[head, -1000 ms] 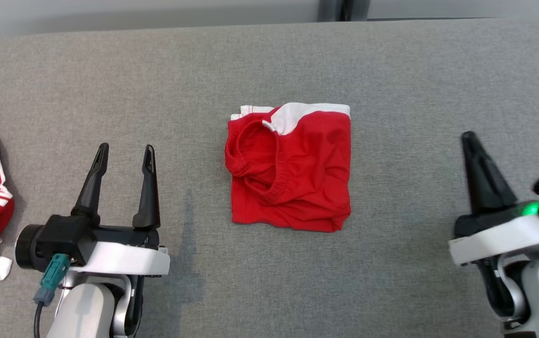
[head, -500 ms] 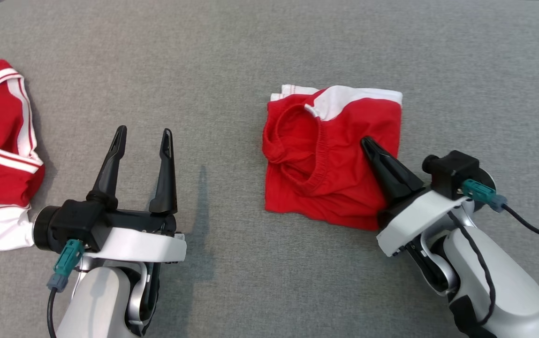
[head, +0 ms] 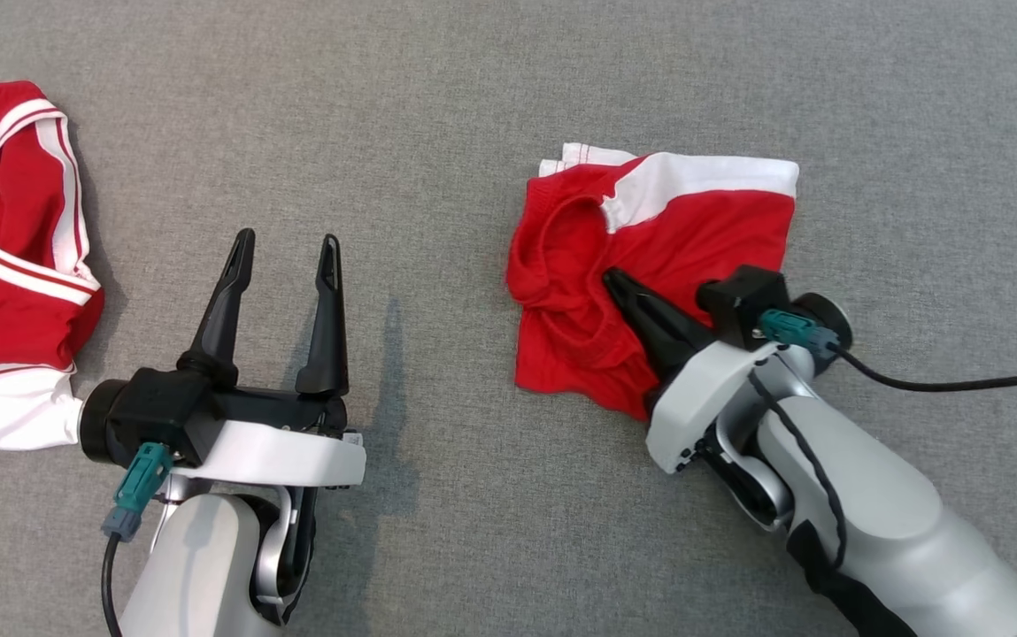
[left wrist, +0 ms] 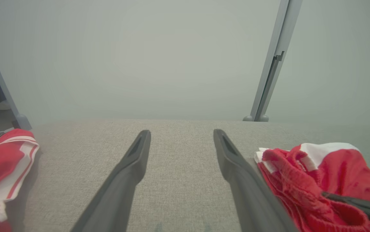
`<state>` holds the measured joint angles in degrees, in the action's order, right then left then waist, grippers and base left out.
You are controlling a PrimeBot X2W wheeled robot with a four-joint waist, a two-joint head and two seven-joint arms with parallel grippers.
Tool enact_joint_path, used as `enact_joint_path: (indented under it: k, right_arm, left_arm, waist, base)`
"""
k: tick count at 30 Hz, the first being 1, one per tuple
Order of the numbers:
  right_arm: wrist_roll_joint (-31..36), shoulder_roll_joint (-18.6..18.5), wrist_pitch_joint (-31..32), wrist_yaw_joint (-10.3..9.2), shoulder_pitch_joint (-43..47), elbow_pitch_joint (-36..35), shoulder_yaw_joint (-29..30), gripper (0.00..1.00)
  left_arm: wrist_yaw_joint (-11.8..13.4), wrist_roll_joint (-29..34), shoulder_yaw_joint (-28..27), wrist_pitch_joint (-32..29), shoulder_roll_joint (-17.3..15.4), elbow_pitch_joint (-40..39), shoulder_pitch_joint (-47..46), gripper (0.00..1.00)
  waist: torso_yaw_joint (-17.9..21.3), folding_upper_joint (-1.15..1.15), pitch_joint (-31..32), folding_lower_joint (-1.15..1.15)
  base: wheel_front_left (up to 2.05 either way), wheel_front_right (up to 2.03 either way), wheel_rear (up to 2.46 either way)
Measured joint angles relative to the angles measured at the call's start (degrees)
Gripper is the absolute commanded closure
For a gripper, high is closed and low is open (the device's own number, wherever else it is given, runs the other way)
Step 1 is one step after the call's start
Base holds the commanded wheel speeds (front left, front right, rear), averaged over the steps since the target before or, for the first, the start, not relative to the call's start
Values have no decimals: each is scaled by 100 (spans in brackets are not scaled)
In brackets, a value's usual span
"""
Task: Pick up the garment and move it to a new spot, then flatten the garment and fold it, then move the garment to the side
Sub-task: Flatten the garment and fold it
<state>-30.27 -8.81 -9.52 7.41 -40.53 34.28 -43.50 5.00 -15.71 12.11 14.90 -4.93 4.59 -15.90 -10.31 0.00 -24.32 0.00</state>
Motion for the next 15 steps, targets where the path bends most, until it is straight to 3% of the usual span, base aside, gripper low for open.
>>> enact_joint_path:
  k: [9,15]
  right_arm:
    - [-324,267,-156,-1,-409,416,-687,100]
    - [-358,311,-332,1,-511,538,-801,100]
  left_arm:
    - [-91,25,-30,0,64,-4,-15,0]
    - [-111,68,-80,0,101,18,-15,0]
  waist:
    - [-49,0,-19,0]
    - [-5,0,-2,0]
  base:
    - [0,0,0]
    - [0,0,0]
